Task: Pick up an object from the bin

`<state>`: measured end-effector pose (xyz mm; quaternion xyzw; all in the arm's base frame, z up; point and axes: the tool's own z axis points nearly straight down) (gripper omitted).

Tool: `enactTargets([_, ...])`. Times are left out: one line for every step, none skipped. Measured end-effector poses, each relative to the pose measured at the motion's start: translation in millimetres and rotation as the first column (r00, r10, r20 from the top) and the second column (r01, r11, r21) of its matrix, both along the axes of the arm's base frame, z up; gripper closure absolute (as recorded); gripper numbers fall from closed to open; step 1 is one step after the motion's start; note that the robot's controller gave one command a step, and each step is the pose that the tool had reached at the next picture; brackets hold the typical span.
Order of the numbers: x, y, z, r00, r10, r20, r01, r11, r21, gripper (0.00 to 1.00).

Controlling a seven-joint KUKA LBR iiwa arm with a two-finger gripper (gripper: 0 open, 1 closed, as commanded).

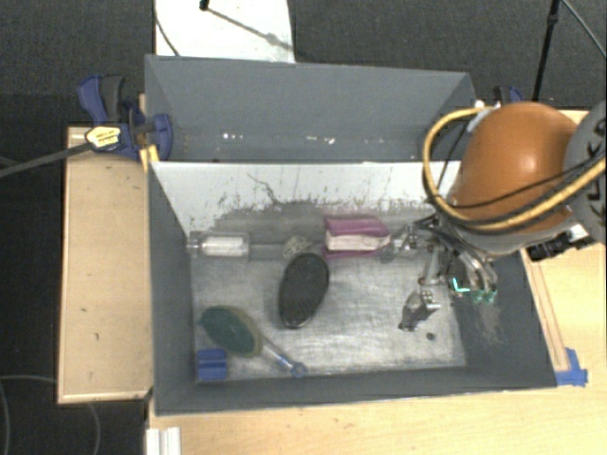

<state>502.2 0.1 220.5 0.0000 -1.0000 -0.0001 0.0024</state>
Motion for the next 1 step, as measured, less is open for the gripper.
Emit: enactTargets([86.2, 28.8, -41.9, 0.996, 0.092, 0.01, -0.092, 0.996, 0.001, 0.0])
